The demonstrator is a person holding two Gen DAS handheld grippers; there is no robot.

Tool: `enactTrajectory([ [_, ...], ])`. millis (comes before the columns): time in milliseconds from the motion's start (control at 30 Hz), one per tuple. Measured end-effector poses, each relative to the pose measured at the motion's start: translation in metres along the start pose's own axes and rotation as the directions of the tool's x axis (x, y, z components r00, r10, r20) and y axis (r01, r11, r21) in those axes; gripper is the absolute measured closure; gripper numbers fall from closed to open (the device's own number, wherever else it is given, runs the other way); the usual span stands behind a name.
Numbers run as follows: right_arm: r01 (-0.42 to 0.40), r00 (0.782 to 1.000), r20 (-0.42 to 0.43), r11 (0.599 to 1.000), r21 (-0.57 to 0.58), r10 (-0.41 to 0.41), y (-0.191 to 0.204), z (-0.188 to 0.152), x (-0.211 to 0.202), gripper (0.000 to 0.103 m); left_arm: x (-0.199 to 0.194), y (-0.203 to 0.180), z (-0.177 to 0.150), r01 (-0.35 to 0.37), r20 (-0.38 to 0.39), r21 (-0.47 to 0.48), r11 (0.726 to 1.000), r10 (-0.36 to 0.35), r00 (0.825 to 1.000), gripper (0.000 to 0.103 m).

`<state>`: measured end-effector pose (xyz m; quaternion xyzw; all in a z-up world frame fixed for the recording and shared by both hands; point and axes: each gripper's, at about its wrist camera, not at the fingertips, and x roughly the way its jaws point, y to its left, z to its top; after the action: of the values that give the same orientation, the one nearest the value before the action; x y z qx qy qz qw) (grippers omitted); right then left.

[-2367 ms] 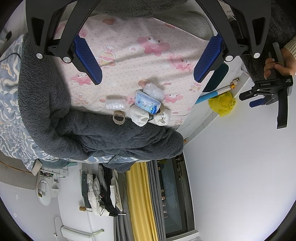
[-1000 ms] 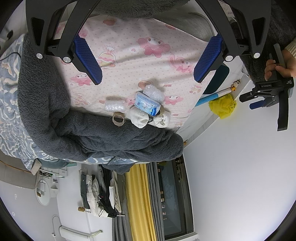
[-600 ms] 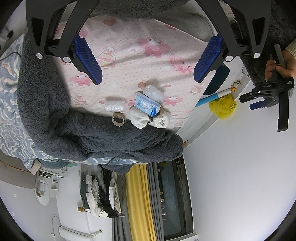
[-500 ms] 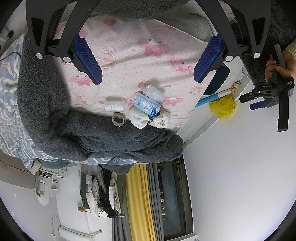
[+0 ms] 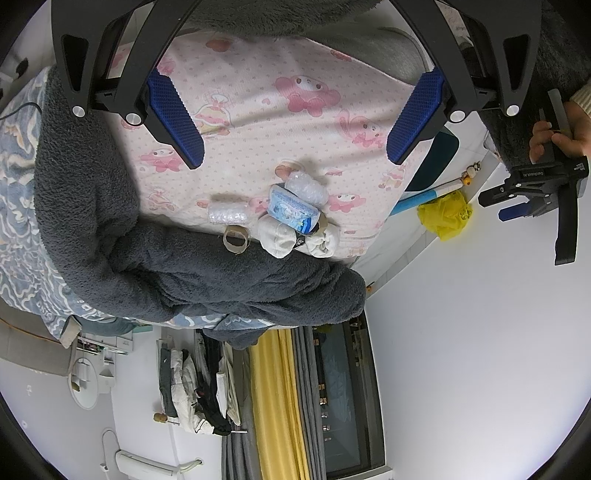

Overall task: Collect trash
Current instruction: 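Grasp the blue tissue pack with the right tool while the left tool grasps a bubble-wrap roll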

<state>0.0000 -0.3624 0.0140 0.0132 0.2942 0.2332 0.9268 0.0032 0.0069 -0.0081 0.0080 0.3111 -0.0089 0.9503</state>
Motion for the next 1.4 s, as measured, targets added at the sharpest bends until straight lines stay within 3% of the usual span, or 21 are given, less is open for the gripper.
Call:
enactTrajectory([
  [333, 0.018, 1.0, -0.02, 0.995, 0.097, -0.016, -0.008, 0.008, -0.006, 0.003, -0.011, -0.027, 0.001, 0.072, -0.007, 0.003, 0.997, -0.072, 0.997, 0.003],
  [467, -0.006, 1.0, -0.019, 0.983, 0.182, 0.01, -0.018, 0.013, -0.004, 0.003, -0.006, -0.034, 0.002, 0.074, 0.012, 0.039, 0.997, -0.074, 0.997, 0.003],
  [600, -0.039, 0.998, -0.036, 0.965, 0.258, 0.05, -0.027, 0.021, 0.01, 0.003, 0.006, -0.036, 0.007, 0.135, -0.011, 0.015, 0.991, -0.135, 0.991, 0.003],
  [733, -0.062, 0.994, -0.07, 0.957, 0.285, 0.085, -0.033, 0.029, 0.034, 0.003, 0.013, -0.046, 0.013, 0.161, -0.013, 0.058, 0.985, -0.161, 0.987, 0.004],
  [967, -0.108, 0.983, -0.116, 0.955, 0.275, 0.144, -0.043, 0.038, 0.084, 0.003, 0.043, -0.06, 0.014, 0.295, -0.104, 0.033, 0.955, -0.29, 0.951, 0.004],
  [1267, -0.166, 0.954, -0.195, 0.945, 0.283, 0.226, -0.045, 0.048, 0.144, 0.003, 0.071, -0.086, 0.018, 0.38, -0.134, 0.088, 0.921, -0.367, 0.92, 0.004],
  [1400, -0.171, 0.942, -0.226, 0.936, 0.309, 0.247, -0.046, 0.049, 0.162, 0.003, 0.083, -0.095, 0.02, 0.443, -0.142, 0.09, 0.892, -0.429, 0.892, 0.004],
])
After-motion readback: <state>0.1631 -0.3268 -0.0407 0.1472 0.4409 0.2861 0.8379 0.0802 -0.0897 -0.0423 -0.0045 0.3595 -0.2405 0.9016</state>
